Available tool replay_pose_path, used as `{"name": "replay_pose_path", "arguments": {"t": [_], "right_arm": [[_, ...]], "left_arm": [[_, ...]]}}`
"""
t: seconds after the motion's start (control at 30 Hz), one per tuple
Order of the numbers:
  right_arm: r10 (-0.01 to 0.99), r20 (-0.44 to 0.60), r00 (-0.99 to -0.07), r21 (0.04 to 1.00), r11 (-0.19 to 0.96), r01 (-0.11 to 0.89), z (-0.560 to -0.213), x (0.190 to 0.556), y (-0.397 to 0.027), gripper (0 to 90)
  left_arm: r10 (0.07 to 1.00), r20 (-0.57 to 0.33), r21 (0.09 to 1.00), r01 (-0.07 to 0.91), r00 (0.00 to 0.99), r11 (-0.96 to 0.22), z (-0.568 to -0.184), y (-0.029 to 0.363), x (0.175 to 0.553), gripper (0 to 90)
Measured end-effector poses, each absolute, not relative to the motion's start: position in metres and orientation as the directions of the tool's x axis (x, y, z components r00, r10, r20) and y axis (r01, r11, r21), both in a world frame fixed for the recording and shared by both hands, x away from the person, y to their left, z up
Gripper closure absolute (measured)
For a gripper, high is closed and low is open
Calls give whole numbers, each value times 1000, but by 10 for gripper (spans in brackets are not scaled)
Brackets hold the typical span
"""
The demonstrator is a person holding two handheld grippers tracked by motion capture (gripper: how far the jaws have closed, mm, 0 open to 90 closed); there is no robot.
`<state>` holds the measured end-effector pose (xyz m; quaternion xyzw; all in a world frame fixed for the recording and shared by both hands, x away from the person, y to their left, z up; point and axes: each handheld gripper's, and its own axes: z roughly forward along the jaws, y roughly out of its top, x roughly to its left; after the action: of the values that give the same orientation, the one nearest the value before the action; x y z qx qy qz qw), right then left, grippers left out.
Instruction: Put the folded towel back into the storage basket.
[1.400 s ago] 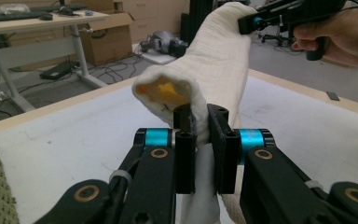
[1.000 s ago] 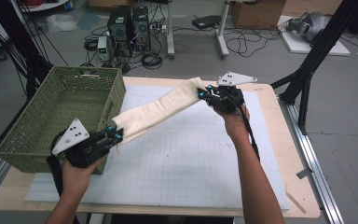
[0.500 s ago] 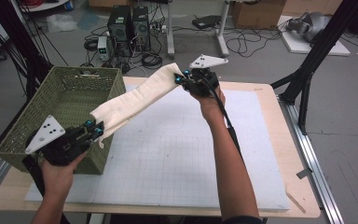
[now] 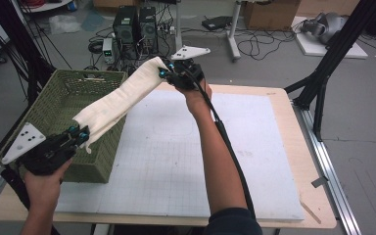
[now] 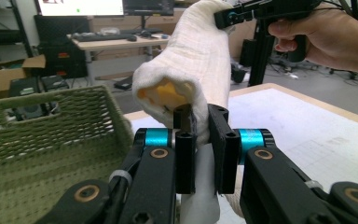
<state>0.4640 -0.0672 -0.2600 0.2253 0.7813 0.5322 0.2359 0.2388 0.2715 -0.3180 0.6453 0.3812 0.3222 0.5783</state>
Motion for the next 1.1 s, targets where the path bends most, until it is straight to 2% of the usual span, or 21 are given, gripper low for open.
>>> {"name": "replay_pose_path", "arguments": {"t": [0.2, 0.4, 0.6, 0.87, 1.1], "right_arm": [[588, -108, -802, 940, 322, 109, -260, 470, -39, 806], [570, -114, -814, 938, 333, 102, -259, 478, -9, 806], [549, -80, -832, 940, 319, 120, -265, 485, 21, 806], [540, -86, -837, 932, 341, 124, -272, 494, 62, 806], [543, -93, -834, 920, 367, 137, -284, 501, 92, 805]], "left_arm": [[887, -49, 990, 139, 458, -18, -323, 289, 236, 816], [914, -27, 990, 138, 404, -32, -321, 306, 230, 816], [932, -64, 988, 151, 358, 9, -323, 330, 226, 816], [947, -91, 984, 175, 307, 38, -329, 350, 223, 816], [957, -62, 982, 188, 284, 7, -332, 357, 220, 816]]}}
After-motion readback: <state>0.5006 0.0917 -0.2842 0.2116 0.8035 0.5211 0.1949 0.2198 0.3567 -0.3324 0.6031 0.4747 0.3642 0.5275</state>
